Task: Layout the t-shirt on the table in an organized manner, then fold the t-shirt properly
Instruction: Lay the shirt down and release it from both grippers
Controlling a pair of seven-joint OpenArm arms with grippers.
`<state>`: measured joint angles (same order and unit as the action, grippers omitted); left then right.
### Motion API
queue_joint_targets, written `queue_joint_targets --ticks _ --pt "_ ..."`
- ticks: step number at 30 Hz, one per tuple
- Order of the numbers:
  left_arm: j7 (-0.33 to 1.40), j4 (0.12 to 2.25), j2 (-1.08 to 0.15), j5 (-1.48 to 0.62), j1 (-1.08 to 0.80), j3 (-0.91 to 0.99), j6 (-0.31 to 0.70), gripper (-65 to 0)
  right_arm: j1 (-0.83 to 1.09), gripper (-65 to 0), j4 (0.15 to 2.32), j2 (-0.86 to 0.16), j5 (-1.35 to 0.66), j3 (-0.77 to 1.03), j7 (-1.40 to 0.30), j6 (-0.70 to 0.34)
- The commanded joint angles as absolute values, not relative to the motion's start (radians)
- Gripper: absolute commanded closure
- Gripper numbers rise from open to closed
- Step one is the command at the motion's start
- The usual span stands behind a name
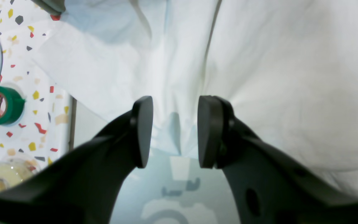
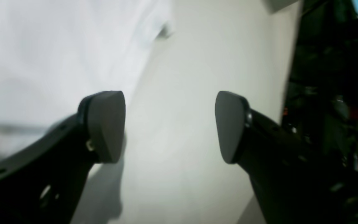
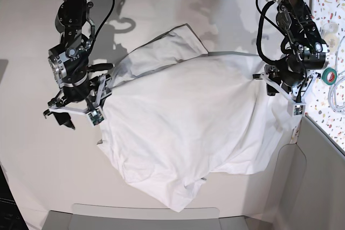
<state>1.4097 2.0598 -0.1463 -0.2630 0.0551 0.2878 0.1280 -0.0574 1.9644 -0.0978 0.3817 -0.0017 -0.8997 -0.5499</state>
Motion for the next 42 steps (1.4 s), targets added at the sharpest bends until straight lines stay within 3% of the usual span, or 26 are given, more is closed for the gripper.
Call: queue_joint_targets --ticks 1,8,13,15,20,27,35,39,42 --pt "1.396 2.078 -0.156 -0.257 0.071 0.297 0.13 -22.6 -0.07 -44.3 1.998 -0.076 0.355 0.015 -0.888 -0.542" --pt "1.369 2.075 -0.154 -0.257 0.062 0.292 0.131 -16.6 0.001 -44.3 2.026 -0.062 0.117 -0.039 -0.892 -0.542" --pt "1.322 2.075 -0.16 -0.257 0.047 0.297 0.131 -16.2 0.087 -41.3 2.026 -0.062 0.101 -0.166 -0.892 -0.542" --pt "1.319 2.075 -0.16 -0.257 0.041 0.297 0.131 -16.2 0.119 -32.4 2.026 -0.062 0.101 -0.211 -0.891 -0.542" --pt "1.319 2.074 -0.159 -0.257 0.039 0.292 0.131 -16.2 0.153 0.0 2.026 -0.062 0.101 -0.315 -0.889 -0.542" --pt "1.319 2.072 -0.159 -0.257 0.038 0.292 0.131 -16.1 0.154 0.0 2.008 -0.062 0.104 -0.328 -0.889 -0.536" --pt "1.317 2.06 -0.156 -0.257 0.025 0.292 0.131 -16.1 0.088 0.0 1.684 -0.064 0.105 -0.328 -0.886 -0.536" --pt "1.317 2.06 -0.154 -0.257 0.027 0.292 0.131 -16.1 0.137 0.0 1.718 -0.122 0.104 -0.331 -0.891 -0.535" --pt "1.317 2.06 -0.151 -0.257 0.03 0.292 0.131 -16.1 0.209 0.0 1.799 -0.222 0.104 -0.331 -0.894 -0.535"
